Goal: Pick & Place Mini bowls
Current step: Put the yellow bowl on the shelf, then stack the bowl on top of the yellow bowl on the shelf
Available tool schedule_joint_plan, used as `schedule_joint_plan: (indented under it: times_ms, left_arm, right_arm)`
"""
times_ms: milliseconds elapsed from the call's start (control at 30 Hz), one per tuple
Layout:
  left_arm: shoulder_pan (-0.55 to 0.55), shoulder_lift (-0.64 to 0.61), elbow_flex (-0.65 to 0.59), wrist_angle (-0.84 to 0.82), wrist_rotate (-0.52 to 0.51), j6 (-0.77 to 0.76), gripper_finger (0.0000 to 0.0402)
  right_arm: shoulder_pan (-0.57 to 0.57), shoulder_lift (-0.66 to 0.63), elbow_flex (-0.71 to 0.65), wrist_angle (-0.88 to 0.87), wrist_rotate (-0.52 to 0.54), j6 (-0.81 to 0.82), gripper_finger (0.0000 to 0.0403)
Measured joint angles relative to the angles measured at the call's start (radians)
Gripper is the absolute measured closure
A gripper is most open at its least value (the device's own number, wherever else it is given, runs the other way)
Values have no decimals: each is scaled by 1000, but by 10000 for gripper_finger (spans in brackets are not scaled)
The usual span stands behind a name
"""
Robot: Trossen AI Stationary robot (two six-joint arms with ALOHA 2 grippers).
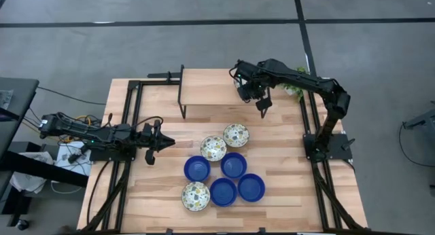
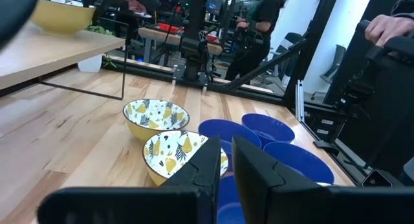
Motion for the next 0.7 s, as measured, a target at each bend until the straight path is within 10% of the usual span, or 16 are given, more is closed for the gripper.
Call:
schedule_joint_plan:
  times_ms: [700]
  left_arm:
    - [0,0,0,0,0,0,363]
  right_arm:
    - [64,-29,0,4,148,3,226]
